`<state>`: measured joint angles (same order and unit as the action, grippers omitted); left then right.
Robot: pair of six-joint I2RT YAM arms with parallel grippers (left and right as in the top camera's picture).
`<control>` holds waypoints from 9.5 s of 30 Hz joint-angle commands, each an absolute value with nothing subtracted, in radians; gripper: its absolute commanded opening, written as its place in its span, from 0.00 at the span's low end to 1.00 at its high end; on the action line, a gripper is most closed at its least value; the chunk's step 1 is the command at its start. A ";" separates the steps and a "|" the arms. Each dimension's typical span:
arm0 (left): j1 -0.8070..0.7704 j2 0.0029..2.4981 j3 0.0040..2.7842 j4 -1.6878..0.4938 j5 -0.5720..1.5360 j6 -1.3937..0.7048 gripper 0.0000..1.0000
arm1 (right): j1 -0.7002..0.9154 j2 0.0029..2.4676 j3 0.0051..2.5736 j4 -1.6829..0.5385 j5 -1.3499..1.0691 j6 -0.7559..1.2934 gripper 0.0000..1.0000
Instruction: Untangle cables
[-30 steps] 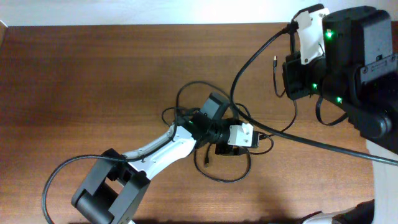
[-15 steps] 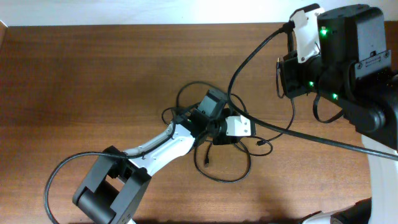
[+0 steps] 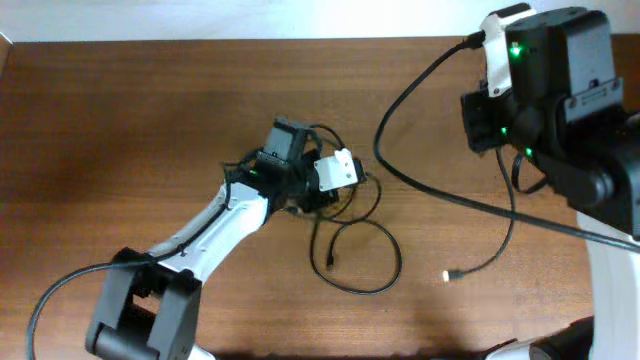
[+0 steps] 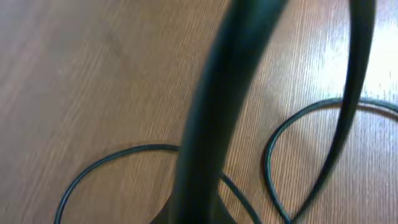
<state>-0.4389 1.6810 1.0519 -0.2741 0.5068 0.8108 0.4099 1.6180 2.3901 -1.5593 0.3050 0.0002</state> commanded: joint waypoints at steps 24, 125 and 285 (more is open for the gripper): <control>-0.435 1.649 1.058 -0.218 0.546 0.752 0.99 | -0.360 2.294 2.413 -1.478 -0.165 -0.009 0.99; -0.229 1.153 1.070 -0.457 -0.149 0.038 0.99 | -0.563 1.955 1.397 -0.850 0.148 0.711 0.74; -0.229 1.328 1.070 -0.410 0.023 0.189 0.99 | -1.059 2.234 2.068 -1.246 -0.538 -0.202 0.98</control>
